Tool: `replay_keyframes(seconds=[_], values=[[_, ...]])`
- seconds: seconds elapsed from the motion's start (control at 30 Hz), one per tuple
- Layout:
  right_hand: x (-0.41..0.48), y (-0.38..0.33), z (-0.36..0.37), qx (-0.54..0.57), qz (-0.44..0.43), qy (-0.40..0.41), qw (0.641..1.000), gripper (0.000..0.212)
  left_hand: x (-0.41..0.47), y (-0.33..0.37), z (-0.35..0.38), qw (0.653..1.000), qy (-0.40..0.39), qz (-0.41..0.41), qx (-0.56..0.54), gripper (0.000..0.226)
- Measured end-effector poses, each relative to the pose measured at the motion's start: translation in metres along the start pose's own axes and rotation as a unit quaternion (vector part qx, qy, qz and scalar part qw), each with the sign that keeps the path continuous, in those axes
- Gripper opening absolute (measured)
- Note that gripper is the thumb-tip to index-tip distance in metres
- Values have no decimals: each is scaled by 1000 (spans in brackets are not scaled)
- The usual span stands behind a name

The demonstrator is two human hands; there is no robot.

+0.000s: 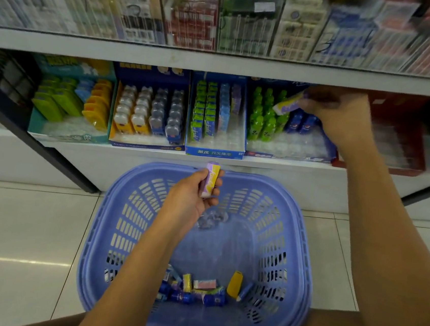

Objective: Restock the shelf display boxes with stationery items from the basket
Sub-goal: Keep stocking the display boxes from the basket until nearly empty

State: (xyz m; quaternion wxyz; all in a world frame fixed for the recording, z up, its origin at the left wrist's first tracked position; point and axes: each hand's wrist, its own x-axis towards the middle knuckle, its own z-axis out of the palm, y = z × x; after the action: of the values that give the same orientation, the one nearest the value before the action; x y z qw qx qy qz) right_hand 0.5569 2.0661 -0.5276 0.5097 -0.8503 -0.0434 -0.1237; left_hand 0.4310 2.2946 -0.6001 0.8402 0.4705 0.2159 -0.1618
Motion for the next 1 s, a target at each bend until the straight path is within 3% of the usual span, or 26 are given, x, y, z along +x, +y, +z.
replay_keyframes(seconds=[0.1, 0.2, 0.37, 0.57, 0.8, 1.0], values=[[2, -9, 27, 23, -31, -32, 999, 16, -2, -5, -5, 998, 2, 49, 43, 18], [12, -17, 60, -39, -62, -65, 995, 14, -1, -9, -10, 994, 13, 75, 79, 9], [38, -13, 96, -227, -64, -170, 957, 16, 0, -4, -17, 995, 19, 82, 59, 12], [53, -8, 104, -259, -46, -202, 943, 25, 5, 2, -21, 996, 18, 86, -22, 18], [65, -14, 105, -322, -53, -279, 903, 29, 8, -3, -26, 994, 7, 111, -7, 19], [61, -14, 116, -351, -73, -252, 899, 28, 8, -2, -29, 992, 20, 121, 10, 19]])
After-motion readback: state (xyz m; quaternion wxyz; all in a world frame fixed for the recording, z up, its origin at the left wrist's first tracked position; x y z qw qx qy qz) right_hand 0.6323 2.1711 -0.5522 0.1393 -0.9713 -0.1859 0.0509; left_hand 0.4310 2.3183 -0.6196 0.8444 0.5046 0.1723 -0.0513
